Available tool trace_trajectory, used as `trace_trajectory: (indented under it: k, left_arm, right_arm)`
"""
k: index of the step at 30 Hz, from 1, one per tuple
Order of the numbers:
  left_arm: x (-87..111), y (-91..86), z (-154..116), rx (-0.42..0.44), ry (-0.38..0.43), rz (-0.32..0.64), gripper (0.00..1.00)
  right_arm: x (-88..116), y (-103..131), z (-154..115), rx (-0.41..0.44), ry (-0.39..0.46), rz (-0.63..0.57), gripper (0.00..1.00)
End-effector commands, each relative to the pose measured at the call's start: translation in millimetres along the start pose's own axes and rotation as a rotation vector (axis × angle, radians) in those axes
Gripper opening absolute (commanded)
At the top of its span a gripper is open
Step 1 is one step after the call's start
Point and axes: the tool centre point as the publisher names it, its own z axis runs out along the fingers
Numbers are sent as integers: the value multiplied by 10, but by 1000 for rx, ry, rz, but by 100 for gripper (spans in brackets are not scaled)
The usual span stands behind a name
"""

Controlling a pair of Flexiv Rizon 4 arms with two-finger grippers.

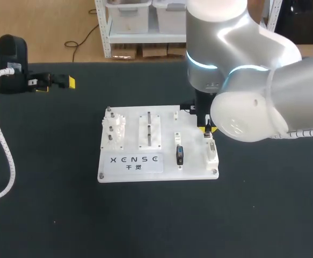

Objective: Insert the USB connector, Ethernet cable, and multi-pin plug into their matching sockets one by one.

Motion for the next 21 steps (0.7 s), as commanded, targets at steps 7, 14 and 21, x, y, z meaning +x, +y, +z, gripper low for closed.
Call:
trace_trajectory:
  k: [7,14,21]
  left_arm:
    - [0,0,0,0,0,0,100]
    - [0,0,0,0,0,0,100]
    - [0,0,0,0,0,0,100]
  right_arm:
    - [24,13,32,3,1,-1,0]
    - [34,-21,47,6,5,6,0]
    - [62,-27,31,5,4,8,0]
